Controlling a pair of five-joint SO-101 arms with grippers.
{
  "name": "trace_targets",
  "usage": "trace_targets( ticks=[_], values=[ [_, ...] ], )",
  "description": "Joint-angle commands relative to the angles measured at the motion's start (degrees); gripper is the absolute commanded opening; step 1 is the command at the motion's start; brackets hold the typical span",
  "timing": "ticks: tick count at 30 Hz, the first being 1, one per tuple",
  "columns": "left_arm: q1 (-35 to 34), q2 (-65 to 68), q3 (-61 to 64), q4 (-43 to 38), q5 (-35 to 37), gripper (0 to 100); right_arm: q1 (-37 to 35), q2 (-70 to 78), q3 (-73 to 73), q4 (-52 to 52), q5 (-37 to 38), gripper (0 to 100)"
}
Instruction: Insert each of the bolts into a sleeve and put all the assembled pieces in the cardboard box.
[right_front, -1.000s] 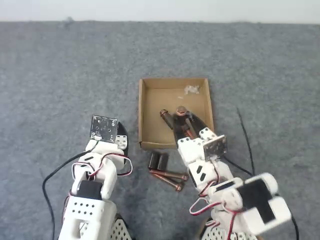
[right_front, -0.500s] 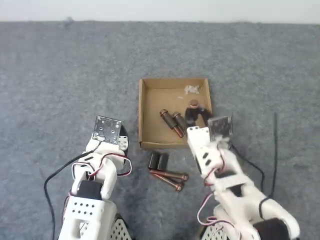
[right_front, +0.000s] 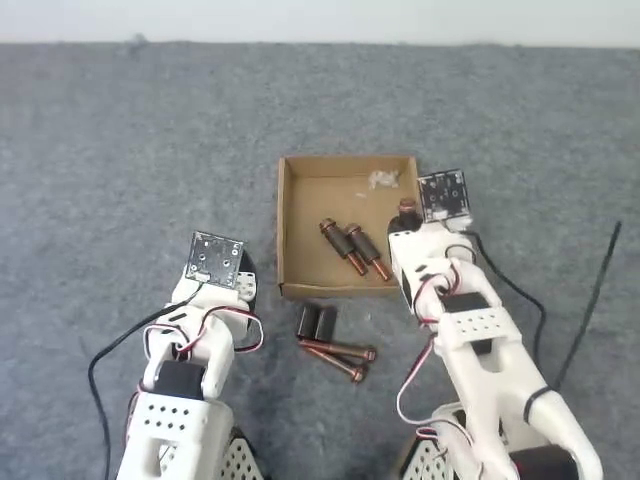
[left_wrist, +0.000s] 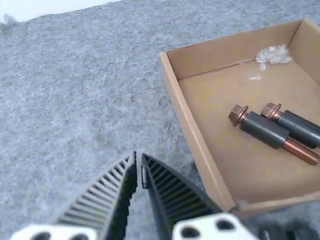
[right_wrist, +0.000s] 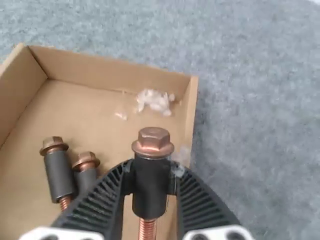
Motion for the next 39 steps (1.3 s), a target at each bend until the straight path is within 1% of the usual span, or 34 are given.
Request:
trace_targets(
  ticks=[1,4,8,15,20,23,26,30,33,39],
  values=[
    [-0.2,-0.6,-0.5,0.4,-0.5,1,0.7,5.8,-9.4,2.8,1.6,0.6],
    [-0.2,-0.6,-0.5,0.4,-0.5,1,0.6,14.2,-15.7,6.5,1.6,0.6],
    [-0.2,-0.6,-0.5,0.4,-0.5,1,0.7,22.5,-22.3,6.8,1.6,0.6],
    [-0.2,-0.6,-0.5,0.4,-0.5,1,0.5,30.9,-28.7,7.4,1.9,0.8],
    [-0.2,-0.6,-0.5,0.4,-0.5,1,0.5,31.8,-29.0,8.7,1.9,11.5],
    [-0.2,-0.6,-0.5,0.3,-0.5,1,-0.3,31.8,-30.1,11.0,1.9,11.7],
    [-0.2,-0.6,-0.5,0.1,-0.6,1,-0.5,29.9,-30.7,13.9,1.7,8.0],
    [-0.2,-0.6,-0.5,0.1,-0.6,1,-0.6,22.2,-30.6,20.4,1.5,3.7],
    [-0.2,-0.6,-0.5,0.1,-0.6,1,-0.8,14.8,-30.6,26.6,1.5,1.3],
    [-0.3,-0.6,-0.5,0.2,-0.6,1,-5.8,2.5,-30.6,42.9,1.4,0.6]
  ],
)
